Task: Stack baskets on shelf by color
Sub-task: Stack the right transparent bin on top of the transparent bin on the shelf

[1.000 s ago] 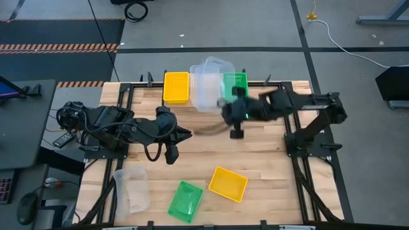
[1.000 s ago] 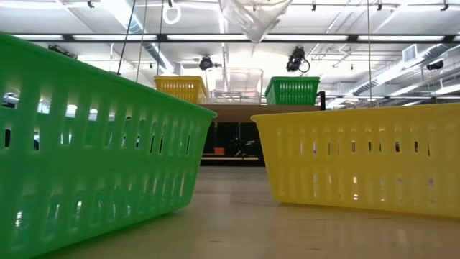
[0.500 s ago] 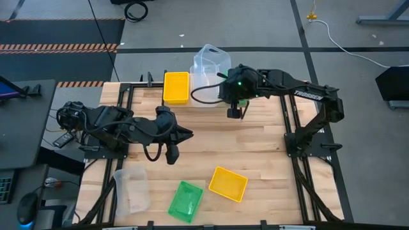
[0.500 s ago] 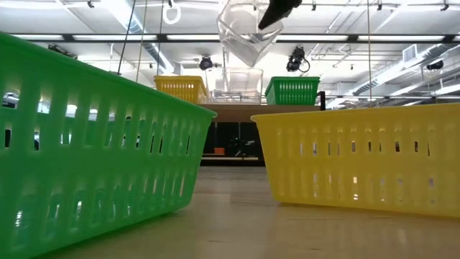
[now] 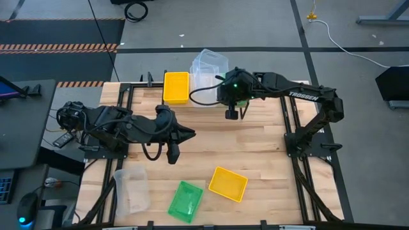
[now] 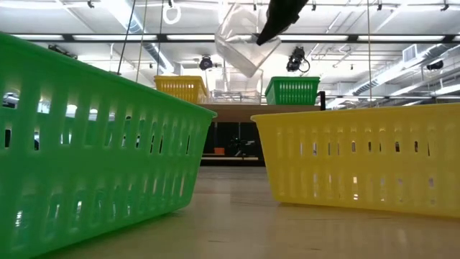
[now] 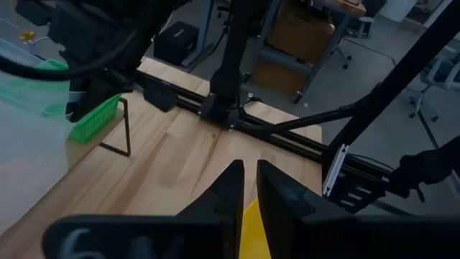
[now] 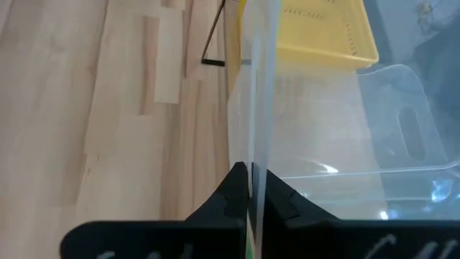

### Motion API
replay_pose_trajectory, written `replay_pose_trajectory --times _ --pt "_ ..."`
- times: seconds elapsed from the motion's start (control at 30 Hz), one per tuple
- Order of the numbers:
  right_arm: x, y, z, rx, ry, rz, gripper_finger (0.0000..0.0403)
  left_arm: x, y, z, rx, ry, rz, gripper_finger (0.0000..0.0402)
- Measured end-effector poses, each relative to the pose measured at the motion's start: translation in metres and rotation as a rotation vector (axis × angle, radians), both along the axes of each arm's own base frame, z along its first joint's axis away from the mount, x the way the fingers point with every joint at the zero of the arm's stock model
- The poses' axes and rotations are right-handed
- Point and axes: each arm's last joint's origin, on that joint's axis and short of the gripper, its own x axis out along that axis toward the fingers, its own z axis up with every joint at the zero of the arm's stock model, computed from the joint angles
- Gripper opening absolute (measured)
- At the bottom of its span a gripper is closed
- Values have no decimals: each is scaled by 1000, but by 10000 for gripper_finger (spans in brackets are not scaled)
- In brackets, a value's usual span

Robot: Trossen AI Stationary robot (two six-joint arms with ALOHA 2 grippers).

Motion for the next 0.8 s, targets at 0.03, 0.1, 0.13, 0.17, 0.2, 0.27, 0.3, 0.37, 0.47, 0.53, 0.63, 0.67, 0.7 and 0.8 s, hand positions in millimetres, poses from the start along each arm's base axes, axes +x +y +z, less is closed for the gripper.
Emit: replay_pose_trajectory --times 0.03,0.1,0.13,0.17,0.2,0.27,0.3,0.37,0.47,0.53,0.63,0.67,0.7,0.8 --pt "0 0 -1 -1 2 0 11 0 0 0 -2 -4 0 45" --pt "0 -1 -3 -3 11 -5 11 0 0 1 -5 -14 0 44" --pt "0 -1 -4 -2 15 -6 11 1 0 2 -7 -18 0 43" --pt "-1 -1 -4 1 17 -6 11 1 0 2 -7 -19 0 42" --pt "-1 -2 -4 2 18 -6 11 1 0 2 -7 -19 0 42" --pt "0 -3 -4 0 11 -8 11 1 0 2 -7 -19 0 42" --pt "0 -3 -4 2 10 -9 11 1 0 2 -8 -20 0 42" --pt "-1 -5 -4 2 11 -14 13 1 0 2 -8 -21 0 43" --pt "-2 -7 -4 -4 12 -28 24 1 0 2 -8 -21 0 43" --pt "-2 -9 -4 -9 13 -36 34 1 0 2 -8 -21 0 43" --pt "-3 -12 -4 -7 13 -45 50 1 0 2 -8 -21 0 43" --pt "-3 -13 -4 -6 13 -48 55 1 0 2 -8 -21 0 43" --pt "-3 -14 -4 -7 13 -51 60 1 0 2 -8 -21 0 43" --pt "-4 -16 -4 -7 13 -58 74 1 0 2 -7 -21 -1 42"
